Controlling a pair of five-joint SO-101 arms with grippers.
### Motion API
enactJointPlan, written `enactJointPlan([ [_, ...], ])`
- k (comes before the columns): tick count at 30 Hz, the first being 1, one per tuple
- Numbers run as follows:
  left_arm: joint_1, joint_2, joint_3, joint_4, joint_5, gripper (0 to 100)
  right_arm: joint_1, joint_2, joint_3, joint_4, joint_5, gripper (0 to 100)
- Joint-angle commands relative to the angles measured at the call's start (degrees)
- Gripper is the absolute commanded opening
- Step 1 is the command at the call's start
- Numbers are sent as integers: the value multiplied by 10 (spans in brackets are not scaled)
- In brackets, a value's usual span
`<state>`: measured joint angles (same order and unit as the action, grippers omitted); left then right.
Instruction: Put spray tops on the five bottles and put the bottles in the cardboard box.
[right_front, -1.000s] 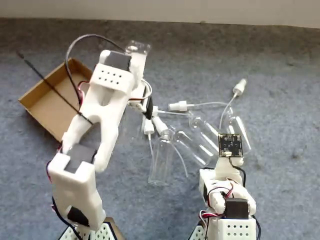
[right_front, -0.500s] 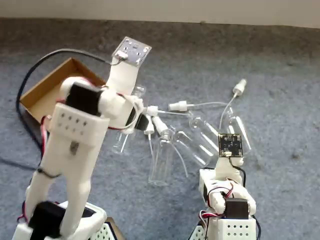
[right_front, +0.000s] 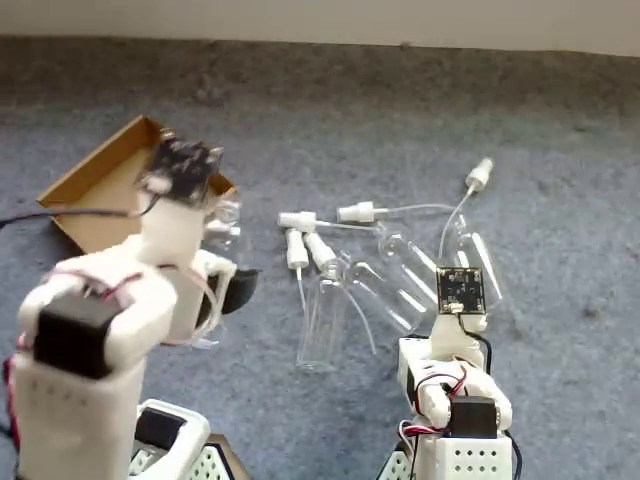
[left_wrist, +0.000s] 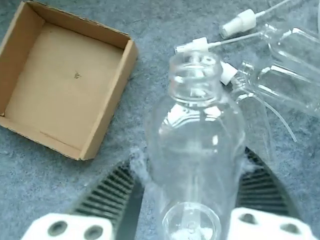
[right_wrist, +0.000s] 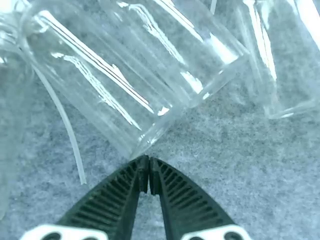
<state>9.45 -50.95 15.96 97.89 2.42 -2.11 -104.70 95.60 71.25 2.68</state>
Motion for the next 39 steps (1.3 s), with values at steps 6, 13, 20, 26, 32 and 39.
enactJointPlan([
  [6,-58,-216,152,-98,-84,175,5,-5,62,3,5,4],
  [13,-60,-289,349,-288,-82,175,1,-5,63,3,4,4],
  [20,-58,-306,488,-478,-41,175,7,-5,58,-4,5,4],
  [26,-57,-306,521,-513,85,175,102,-5,58,-108,20,4],
  [32,-56,-306,538,-554,110,175,176,-5,58,-138,167,80],
  [39,30,-306,668,-748,105,175,228,1,-50,-118,176,106],
])
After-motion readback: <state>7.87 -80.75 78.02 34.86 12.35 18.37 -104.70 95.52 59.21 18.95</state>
